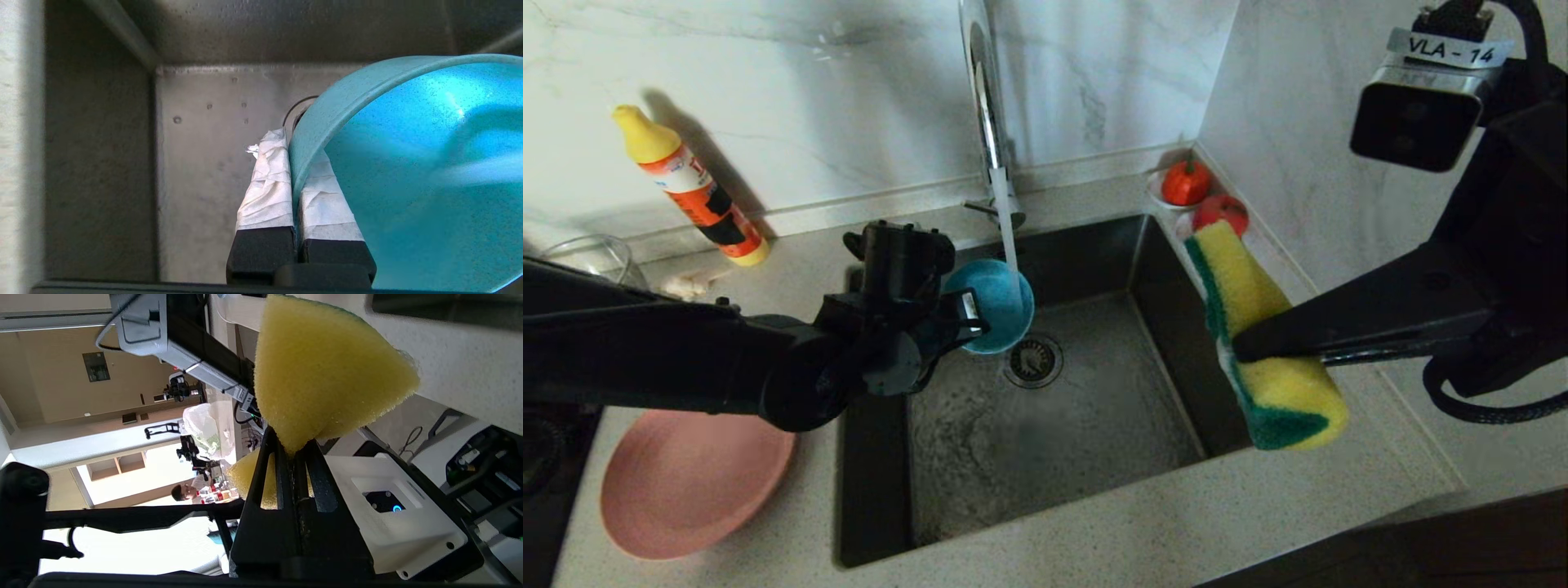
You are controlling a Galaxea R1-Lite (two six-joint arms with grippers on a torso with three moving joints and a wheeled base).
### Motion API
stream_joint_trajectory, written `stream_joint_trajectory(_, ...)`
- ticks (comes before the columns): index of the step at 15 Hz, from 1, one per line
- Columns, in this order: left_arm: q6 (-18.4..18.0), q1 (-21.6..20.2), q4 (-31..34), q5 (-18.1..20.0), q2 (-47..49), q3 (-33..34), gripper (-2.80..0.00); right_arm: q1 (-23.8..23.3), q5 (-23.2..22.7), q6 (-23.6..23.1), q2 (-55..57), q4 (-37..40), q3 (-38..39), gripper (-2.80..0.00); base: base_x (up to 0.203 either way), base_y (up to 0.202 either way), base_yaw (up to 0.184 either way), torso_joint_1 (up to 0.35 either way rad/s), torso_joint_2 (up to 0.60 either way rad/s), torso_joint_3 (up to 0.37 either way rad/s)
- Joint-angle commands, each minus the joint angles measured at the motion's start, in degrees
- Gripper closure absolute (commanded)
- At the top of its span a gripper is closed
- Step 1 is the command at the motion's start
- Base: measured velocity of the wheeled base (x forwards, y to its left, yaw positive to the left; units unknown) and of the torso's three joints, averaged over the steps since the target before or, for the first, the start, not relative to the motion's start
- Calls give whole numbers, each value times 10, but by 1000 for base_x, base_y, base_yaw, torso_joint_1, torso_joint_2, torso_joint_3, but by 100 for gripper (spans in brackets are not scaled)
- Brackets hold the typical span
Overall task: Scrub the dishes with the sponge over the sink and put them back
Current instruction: Rinse the bowl
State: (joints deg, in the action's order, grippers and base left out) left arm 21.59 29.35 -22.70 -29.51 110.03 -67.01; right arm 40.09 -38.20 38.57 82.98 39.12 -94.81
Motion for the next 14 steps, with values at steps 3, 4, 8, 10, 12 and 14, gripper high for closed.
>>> stream_joint_trajectory(3,24,-1,9,-1,26,-31,0,0,-2,-5,-9,2,16,0,0,0,0,0,0,0)
stream_joint_trajectory(4,24,-1,9,-2,26,-30,0,0,-2,-5,-10,3,17,0,0,0,0,0,0,0)
stream_joint_trajectory(8,24,-4,10,-2,10,-15,0,0,-2,-5,-10,3,17,0,0,0,0,0,0,0)
stream_joint_trajectory(10,29,-4,36,5,-8,-1,0,1,-2,-6,-9,3,16,0,0,0,0,0,0,0)
stream_joint_trajectory(12,54,-4,76,23,-24,5,0,1,-2,-6,-8,2,16,0,0,0,0,0,0,0)
stream_joint_trajectory(14,73,-6,112,62,-36,5,0,1,-2,-6,-6,2,16,0,0,0,0,0,0,0)
